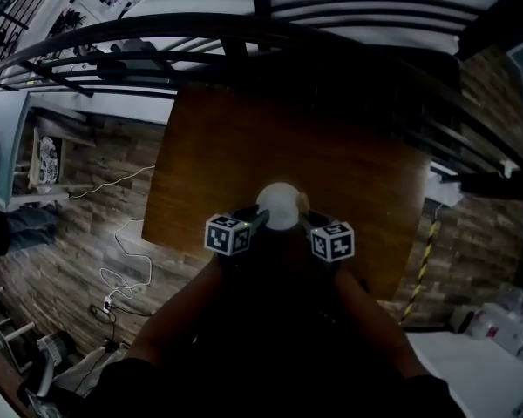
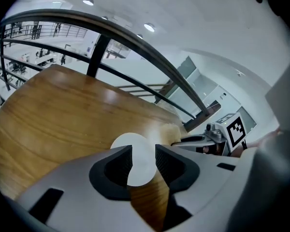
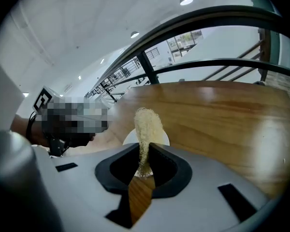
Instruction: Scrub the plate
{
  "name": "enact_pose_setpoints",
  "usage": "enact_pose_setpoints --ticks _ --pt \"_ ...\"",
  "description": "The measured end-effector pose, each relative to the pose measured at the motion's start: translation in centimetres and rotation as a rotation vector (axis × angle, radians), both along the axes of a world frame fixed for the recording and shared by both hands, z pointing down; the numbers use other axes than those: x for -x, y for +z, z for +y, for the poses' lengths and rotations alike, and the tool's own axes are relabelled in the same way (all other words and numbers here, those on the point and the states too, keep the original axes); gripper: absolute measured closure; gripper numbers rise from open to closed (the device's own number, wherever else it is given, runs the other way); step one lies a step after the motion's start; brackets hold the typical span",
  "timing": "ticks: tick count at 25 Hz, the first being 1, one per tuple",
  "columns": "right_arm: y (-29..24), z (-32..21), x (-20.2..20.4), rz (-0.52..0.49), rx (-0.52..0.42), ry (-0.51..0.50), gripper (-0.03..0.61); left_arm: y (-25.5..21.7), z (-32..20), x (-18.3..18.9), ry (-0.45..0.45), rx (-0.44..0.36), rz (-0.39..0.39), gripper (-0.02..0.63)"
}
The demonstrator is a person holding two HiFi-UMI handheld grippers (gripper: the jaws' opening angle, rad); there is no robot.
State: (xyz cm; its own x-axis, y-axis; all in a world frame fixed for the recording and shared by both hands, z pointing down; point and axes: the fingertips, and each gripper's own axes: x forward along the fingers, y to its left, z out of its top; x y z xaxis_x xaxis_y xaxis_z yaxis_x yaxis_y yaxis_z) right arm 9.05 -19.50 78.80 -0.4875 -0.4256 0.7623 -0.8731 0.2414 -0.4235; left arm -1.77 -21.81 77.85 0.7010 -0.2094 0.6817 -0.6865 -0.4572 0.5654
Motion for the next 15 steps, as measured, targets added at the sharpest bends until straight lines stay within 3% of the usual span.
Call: enact_pose_setpoints --ticks 7,15 --pt "4.0 -0.2 -0.1 0.058 0.092 -0.015 0.518 4.0 -1.1 0.7 -0.006 0.108 -0.031 0.398" --pt "5.6 -1.4 -0.2 0.084 0.106 -0.054 0.518 7.1 -1.6 1.1 -0.002 0.193 -0.036 0.387"
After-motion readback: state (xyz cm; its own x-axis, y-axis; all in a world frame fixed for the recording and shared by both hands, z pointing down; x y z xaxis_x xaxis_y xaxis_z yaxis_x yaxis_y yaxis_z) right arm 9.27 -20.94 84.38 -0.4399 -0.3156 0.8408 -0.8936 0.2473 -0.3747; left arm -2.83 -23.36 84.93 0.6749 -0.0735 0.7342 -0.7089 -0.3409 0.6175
